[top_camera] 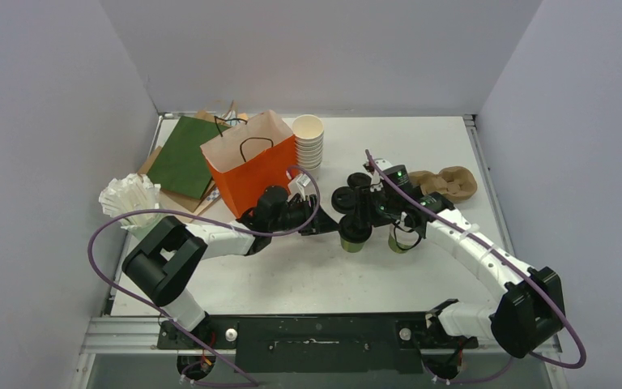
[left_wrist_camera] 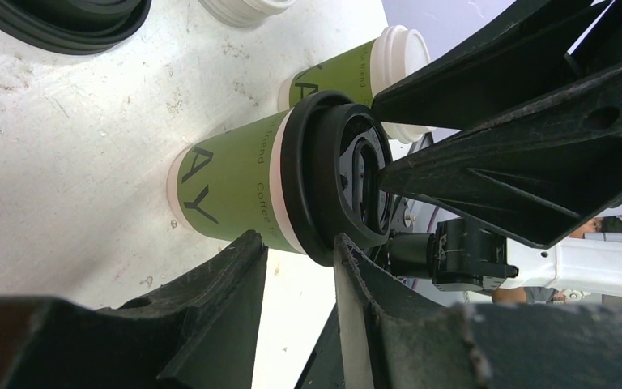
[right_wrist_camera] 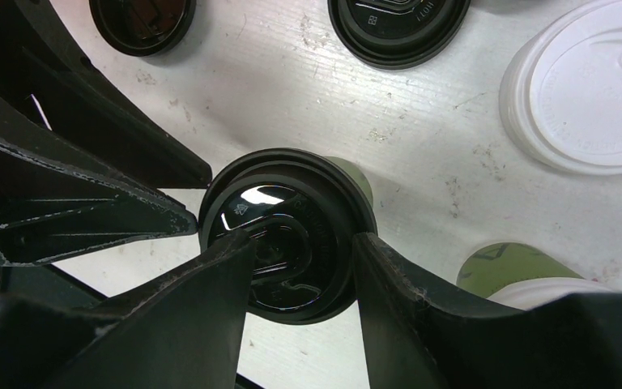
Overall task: Pack the takeout coffee
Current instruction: Close the cup lid on the coffee cup.
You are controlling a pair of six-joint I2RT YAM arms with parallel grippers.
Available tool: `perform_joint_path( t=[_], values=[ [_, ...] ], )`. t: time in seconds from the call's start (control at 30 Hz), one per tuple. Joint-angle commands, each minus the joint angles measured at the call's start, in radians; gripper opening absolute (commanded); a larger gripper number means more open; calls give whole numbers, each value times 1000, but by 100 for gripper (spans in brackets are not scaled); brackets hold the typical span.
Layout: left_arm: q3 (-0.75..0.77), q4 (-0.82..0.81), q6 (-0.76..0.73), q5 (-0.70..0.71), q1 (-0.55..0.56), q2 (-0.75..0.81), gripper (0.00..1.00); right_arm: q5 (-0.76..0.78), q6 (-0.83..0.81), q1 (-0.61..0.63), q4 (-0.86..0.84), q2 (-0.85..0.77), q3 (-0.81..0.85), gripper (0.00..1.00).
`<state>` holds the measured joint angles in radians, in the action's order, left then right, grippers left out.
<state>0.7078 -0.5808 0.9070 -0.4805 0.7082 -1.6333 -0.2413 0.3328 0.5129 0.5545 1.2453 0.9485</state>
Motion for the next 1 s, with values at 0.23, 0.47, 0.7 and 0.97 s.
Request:
perform_joint_path(
  t=[0.23,0.47,0.7,0.97],
  values=[
    [56,-52,-6,-23,8,-33,34,23,-3,15,-14,16,-5,48],
    [45,-52,-9,-18,8,-58,24,37,-5,15,-6,20,-8,46],
    [38,-48,-17,-8,12,-78,18,42,-5,14,-1,15,-20,46],
    [6,-33,-37,31,36,-90,18,49,-7,12,4,9,-34,46]
  ],
)
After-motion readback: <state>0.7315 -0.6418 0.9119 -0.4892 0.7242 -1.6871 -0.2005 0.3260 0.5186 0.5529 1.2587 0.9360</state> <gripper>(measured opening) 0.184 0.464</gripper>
